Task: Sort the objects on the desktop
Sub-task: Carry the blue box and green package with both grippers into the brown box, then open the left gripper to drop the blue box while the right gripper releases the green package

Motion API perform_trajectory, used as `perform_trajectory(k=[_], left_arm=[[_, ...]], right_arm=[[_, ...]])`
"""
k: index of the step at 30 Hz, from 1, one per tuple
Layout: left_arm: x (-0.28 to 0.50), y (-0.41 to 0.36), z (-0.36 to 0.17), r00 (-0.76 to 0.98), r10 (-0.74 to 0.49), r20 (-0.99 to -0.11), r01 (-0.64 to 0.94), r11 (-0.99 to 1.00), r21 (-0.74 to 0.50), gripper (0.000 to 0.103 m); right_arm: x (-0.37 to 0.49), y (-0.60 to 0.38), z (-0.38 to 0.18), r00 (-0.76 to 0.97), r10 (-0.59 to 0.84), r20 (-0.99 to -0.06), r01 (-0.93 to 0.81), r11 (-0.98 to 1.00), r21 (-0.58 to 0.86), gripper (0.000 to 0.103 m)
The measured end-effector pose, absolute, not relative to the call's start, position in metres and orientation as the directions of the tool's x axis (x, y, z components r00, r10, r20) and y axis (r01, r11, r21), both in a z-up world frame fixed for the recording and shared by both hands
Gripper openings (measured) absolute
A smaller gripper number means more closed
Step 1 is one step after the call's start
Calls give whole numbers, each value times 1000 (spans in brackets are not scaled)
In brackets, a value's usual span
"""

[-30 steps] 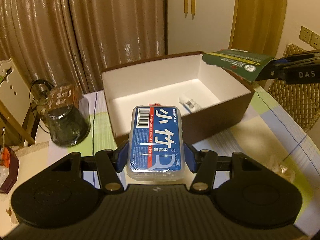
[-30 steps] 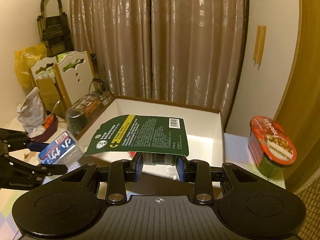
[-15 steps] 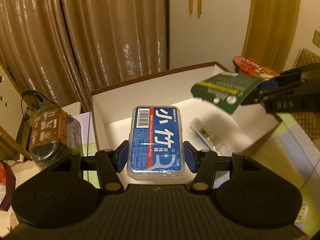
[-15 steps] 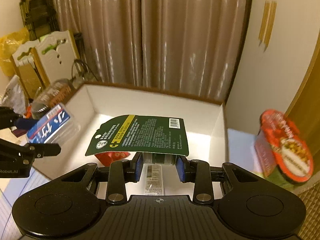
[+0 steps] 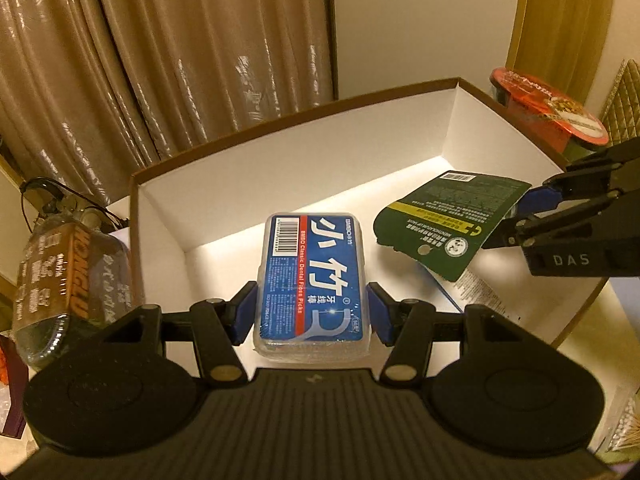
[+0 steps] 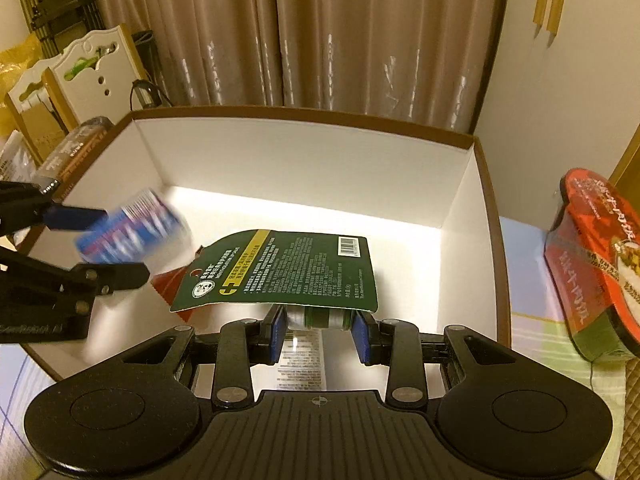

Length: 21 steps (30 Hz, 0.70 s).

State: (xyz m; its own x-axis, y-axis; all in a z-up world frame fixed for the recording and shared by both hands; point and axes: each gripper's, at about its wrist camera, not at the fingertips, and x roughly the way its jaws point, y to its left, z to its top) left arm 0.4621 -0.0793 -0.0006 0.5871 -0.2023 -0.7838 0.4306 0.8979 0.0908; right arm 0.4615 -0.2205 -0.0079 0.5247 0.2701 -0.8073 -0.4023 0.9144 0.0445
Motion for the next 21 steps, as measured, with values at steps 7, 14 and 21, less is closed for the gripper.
perform_trajectory(k=[7,14,21], left_arm=[[459,-74,-1,603,-204,-772,424,901,94,74],[454,-67,5,610,-206,-765,413,907,85,74],[452,-64,11,612,-217,-760,410,909,71,74]], right_arm=[[464,-218,-11,501,279,-819,-423,905,50,34],[463,-206,-14,477,287,-831,-452,891,48,34],[462,-196,-15,468,286,-836,-478,878,32,34]])
